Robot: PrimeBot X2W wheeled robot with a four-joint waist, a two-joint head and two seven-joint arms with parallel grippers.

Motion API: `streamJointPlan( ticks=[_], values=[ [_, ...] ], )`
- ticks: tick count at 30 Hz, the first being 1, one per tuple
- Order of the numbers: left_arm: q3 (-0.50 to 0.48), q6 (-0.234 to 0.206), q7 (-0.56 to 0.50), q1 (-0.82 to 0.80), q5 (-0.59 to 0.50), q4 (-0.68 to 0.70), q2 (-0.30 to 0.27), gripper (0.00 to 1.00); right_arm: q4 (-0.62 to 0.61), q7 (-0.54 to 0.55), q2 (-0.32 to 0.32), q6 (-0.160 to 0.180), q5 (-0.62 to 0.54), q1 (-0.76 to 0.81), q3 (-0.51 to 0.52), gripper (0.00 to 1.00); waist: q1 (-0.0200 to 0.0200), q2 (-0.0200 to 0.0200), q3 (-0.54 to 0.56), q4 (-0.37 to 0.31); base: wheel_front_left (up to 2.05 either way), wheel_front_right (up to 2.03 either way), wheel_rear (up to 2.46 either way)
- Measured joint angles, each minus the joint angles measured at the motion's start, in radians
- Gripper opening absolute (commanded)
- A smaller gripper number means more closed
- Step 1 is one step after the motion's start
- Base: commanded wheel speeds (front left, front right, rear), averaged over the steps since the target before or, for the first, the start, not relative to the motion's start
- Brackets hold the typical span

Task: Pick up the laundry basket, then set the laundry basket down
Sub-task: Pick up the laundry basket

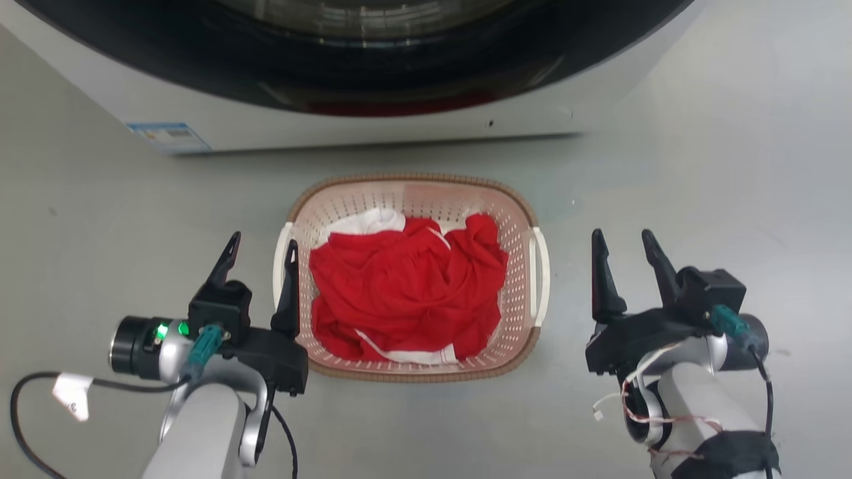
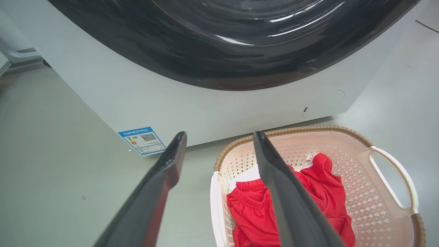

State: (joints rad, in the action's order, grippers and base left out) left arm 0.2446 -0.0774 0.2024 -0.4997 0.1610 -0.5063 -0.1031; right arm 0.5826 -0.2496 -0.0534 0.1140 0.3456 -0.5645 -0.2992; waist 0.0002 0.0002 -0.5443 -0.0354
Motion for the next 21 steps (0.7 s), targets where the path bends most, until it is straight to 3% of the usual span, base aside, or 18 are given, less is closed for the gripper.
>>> streamJointPlan(
  ticks=[21],
  values=[
    [-0.009, 0.026, -0.016, -0.167, 0.031, -0.251, 0.035, 1.00, 0.218, -0.004, -0.004, -0.019, 0.062, -0.163, -0.062, 1.00, -0.0001, 0.0000, -0.209, 0.020, 0.00, 0.00, 0.00]
  ],
)
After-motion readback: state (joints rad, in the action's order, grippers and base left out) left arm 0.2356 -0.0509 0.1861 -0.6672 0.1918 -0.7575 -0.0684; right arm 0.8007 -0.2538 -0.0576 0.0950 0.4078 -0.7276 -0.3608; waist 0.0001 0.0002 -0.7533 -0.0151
